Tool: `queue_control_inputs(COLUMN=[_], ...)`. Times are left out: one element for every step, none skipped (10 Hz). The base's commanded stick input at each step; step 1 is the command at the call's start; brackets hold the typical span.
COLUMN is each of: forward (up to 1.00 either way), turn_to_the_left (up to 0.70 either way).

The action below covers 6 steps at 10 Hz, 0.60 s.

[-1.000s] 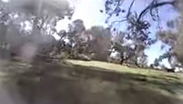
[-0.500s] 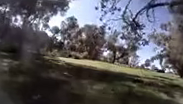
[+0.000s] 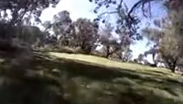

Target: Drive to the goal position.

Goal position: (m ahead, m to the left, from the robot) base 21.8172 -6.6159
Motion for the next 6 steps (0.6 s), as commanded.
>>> queue_control_inputs(forward=[0.7,0.7,0.7,0.7,0.7,0.7], turn_to_the_left=[-0.27,-0.27,-0.27,-0.27,-0.27,-0.27])
